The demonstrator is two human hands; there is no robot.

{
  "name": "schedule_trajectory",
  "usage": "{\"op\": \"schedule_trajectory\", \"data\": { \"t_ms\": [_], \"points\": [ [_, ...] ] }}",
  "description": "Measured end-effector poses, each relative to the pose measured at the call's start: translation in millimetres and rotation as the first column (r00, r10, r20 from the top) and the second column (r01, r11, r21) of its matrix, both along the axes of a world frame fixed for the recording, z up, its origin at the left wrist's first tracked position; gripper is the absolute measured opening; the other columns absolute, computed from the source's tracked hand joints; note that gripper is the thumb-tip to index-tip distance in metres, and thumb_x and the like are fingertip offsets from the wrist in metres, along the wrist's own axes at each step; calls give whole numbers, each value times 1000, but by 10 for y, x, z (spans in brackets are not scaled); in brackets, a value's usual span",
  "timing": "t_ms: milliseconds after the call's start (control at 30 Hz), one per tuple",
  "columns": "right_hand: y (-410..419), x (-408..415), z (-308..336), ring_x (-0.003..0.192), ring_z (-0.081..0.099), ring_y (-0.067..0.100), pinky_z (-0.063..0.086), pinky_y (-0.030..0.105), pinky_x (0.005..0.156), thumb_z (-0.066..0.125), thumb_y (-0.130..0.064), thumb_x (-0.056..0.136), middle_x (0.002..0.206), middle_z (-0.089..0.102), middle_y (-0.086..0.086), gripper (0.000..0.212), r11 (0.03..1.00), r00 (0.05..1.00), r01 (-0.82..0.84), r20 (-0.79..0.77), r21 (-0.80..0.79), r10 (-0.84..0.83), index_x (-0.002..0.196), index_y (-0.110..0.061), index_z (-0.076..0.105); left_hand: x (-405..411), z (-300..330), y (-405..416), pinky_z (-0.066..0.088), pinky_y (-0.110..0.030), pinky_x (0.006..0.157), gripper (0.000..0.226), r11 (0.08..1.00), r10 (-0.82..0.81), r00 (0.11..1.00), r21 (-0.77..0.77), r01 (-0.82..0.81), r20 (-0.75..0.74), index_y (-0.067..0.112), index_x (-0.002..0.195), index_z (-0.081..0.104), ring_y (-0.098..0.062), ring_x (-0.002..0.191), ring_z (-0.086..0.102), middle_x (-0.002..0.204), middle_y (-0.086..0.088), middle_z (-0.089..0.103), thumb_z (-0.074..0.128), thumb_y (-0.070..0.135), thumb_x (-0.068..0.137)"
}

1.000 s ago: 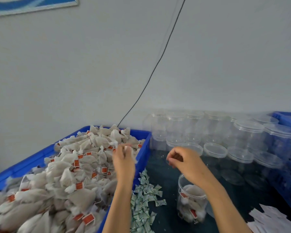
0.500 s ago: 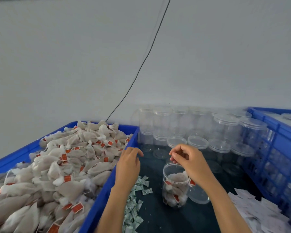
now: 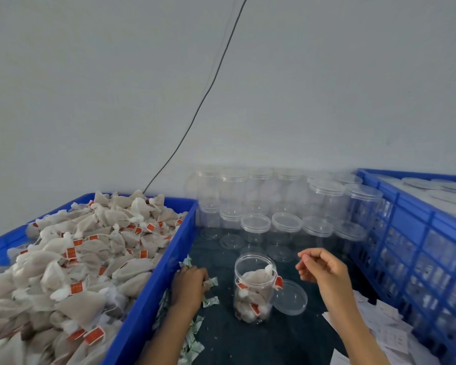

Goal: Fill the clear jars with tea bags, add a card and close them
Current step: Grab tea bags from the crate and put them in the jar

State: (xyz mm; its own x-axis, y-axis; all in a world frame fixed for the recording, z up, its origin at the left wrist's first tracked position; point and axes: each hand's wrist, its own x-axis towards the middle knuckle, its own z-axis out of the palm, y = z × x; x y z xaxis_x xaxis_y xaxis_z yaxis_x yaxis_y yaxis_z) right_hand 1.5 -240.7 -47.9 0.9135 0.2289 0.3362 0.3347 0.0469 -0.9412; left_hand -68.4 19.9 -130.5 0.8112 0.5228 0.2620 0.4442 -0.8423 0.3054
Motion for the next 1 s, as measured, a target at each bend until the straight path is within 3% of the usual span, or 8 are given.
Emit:
{"op": "schedule_trajectory", "data": {
  "t_ms": [100, 267, 400, 533, 633, 733, 833, 1000],
  "points": [
    [-37, 27, -91, 65, 60, 21, 53, 25, 60, 55, 6, 92, 70, 65, 15, 15, 1000, 997, 22, -71, 19, -21, 84, 0, 66, -57, 57, -37, 42, -22, 72, 14, 1000, 22, 999, -17, -22, 31, 29, 79, 57, -7, 82, 54, 84, 11, 59, 67, 31, 89],
    [-144, 44, -197, 66, 62, 23, 53, 30, 62, 55, 4, 92, 72, 66, 17, 15, 998, 993, 40, -108, -37, -44, 84, -1, 66, -184, 428, -232, 41, -18, 54, 17, 958, 152, 896, -284, -31, 417, 27, 74, 60, 4, 63, 54, 68, 17, 60, 72, 32, 85],
    [-316, 127, -213, 68, 59, 26, 50, 32, 63, 54, 2, 93, 74, 65, 18, 14, 990, 977, 143, -157, -17, -143, 85, 0, 65, -230, 932, -541, 36, -12, 59, 9, 978, -2, 845, -176, 114, 534, 32, 81, 63, 3, 72, 57, 75, 20, 62, 71, 35, 84],
    [-461, 200, -289, 67, 57, 25, 47, 32, 63, 52, 3, 93, 75, 63, 17, 15, 981, 963, 186, -188, -60, -194, 85, 2, 65, -118, 1084, -758, 40, -17, 77, 5, 967, -212, 928, -69, 244, 305, 29, 91, 66, -4, 97, 54, 97, 15, 61, 67, 33, 89],
    [-536, 236, -389, 69, 57, 25, 47, 32, 63, 51, 3, 94, 76, 63, 17, 17, 973, 954, 189, -208, -131, -214, 84, 2, 65, -25, 1026, -843, 39, -20, 83, 11, 969, -246, 954, 11, 248, 170, 24, 97, 71, -10, 111, 48, 114, 9, 62, 62, 29, 92],
    [-611, 279, -467, 70, 59, 26, 48, 32, 64, 52, 3, 94, 76, 64, 16, 18, 964, 949, 207, -206, -165, -239, 82, -1, 65, 5, 1019, -881, 41, -25, 95, 26, 960, -274, 957, 97, 265, 100, 24, 117, 66, -15, 117, 47, 125, 5, 58, 59, 17, 93],
    [-662, 309, -487, 69, 60, 24, 48, 31, 62, 53, 1, 93, 75, 65, 15, 18, 960, 949, 220, -188, -174, -251, 80, -3, 65, 54, 1070, -904, 45, -25, 96, 36, 941, -338, 931, 62, 333, 134, 27, 115, 66, -12, 112, 53, 123, 7, 61, 54, 4, 91],
    [-643, 314, -443, 67, 60, 22, 48, 28, 60, 52, 2, 93, 75, 66, 13, 19, 963, 958, 203, -169, -176, -233, 82, -3, 65, 162, 1178, -973, 47, -33, 97, 39, 900, -434, 861, -85, 427, -265, 24, 117, 70, -23, 111, 61, 126, -2, 64, 47, 6, 91]
  ]
}}
